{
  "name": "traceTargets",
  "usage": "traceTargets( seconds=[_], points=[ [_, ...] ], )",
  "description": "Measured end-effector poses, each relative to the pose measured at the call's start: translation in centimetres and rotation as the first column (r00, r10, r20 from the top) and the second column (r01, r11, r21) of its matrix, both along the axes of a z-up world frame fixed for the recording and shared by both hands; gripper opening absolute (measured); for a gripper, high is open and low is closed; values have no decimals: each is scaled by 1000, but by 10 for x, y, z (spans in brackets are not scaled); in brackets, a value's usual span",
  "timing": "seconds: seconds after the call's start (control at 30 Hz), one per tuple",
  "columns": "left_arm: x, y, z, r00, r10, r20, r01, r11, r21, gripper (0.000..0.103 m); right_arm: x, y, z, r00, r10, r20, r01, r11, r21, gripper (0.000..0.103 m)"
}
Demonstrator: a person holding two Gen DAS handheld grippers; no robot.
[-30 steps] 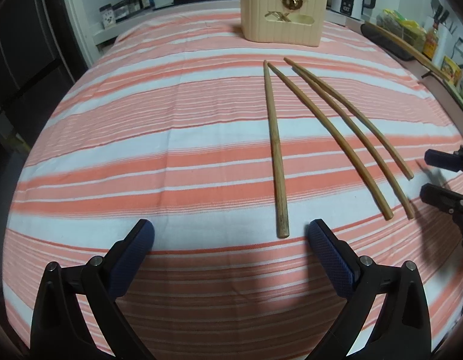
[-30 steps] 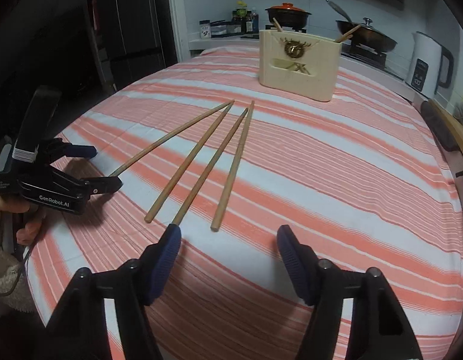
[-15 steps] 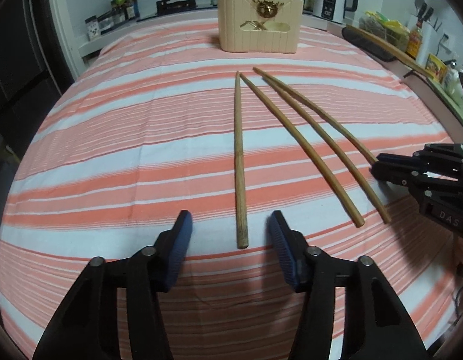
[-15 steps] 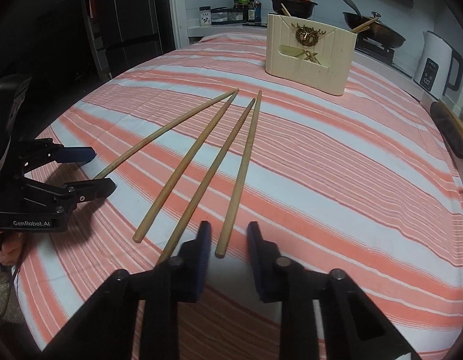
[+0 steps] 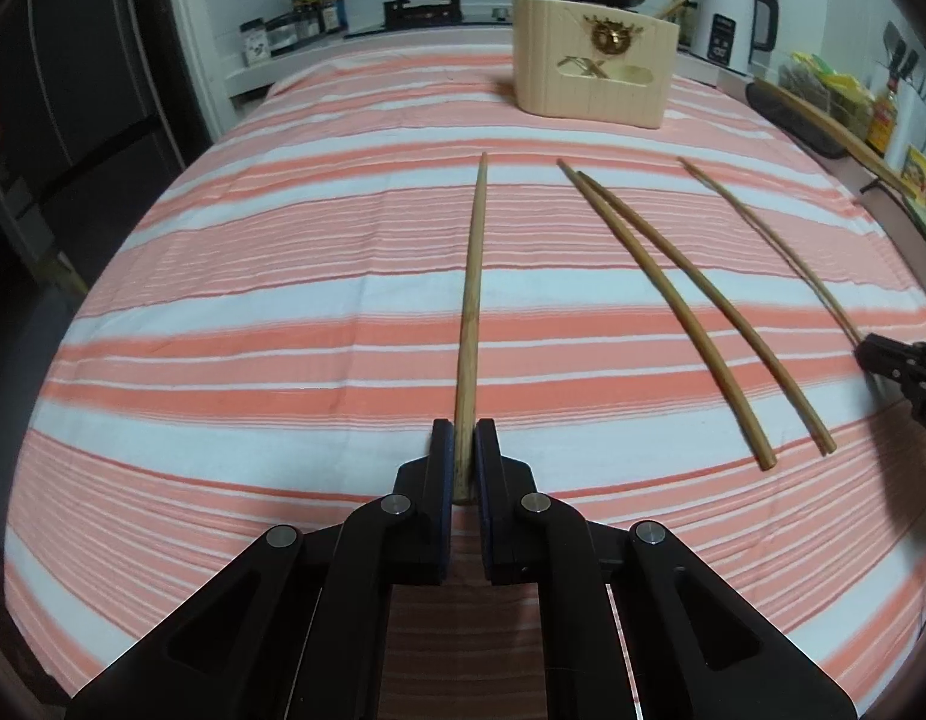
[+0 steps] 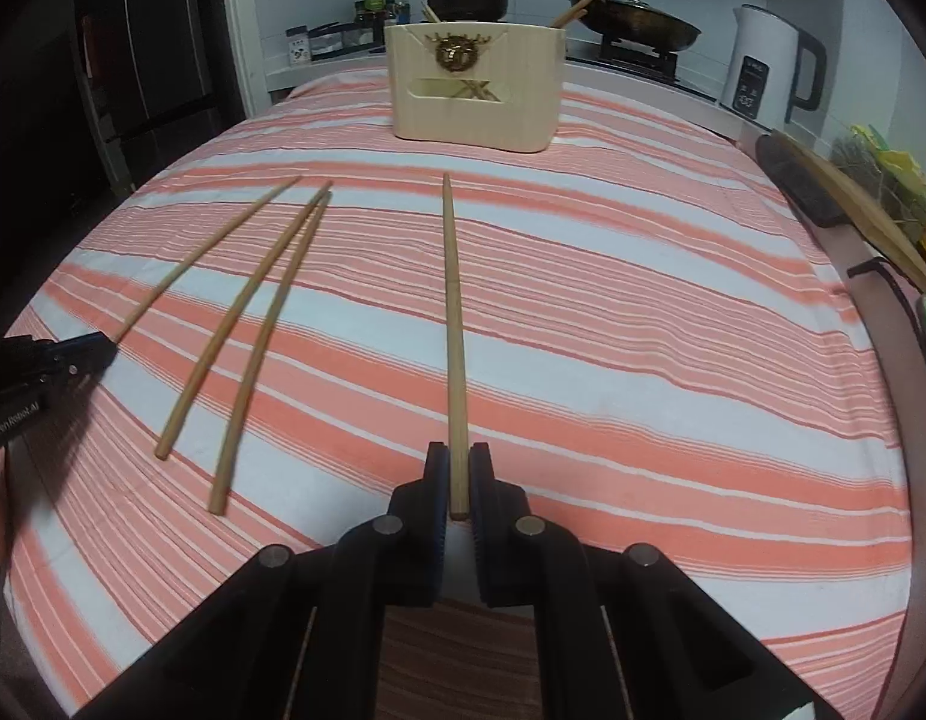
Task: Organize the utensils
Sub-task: 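Lower the right tool onto the end of a lone chopstick and close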
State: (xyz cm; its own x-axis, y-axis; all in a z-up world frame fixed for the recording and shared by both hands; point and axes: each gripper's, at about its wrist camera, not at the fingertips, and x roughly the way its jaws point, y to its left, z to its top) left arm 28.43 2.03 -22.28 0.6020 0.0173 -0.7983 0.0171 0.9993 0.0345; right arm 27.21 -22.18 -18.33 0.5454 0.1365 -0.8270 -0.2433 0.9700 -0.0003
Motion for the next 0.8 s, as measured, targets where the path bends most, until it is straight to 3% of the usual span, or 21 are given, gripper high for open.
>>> traceTargets(
  seconds=[0.13,0.17,0.2,0.27,0.33,0.37,0.57,0.8],
  points=[
    [2,16,0,1000,24,-6,-24,999,-32,15,-6,-15,1,1000,-24,16,24,999,-48,7],
    [2,18,0,1000,16,-4,-17,999,-46,29,-7,-17,2,999,-28,21,29,998,-49,8],
    [2,22,0,1000,6,-2,-6,998,-65,53,-7,-19,2,999,-30,31,31,999,-43,8],
    [0,29,1,1000,0,10,1,996,-93,75,-9,-22,3,999,-29,38,30,999,-28,12],
    [-2,35,1,1000,-3,11,4,995,-103,75,-12,-23,4,999,-25,47,26,999,-22,33],
    [-2,37,0,1000,-6,4,6,994,-107,74,-13,-24,4,998,-24,52,25,999,-21,37],
    [-2,25,-3,999,-53,-4,53,996,-70,73,-14,-29,2,999,-8,40,6,1000,29,39],
    [-7,13,-3,997,-80,5,80,996,-24,58,-13,-27,-1,1000,4,25,-5,1000,26,39]
  ],
)
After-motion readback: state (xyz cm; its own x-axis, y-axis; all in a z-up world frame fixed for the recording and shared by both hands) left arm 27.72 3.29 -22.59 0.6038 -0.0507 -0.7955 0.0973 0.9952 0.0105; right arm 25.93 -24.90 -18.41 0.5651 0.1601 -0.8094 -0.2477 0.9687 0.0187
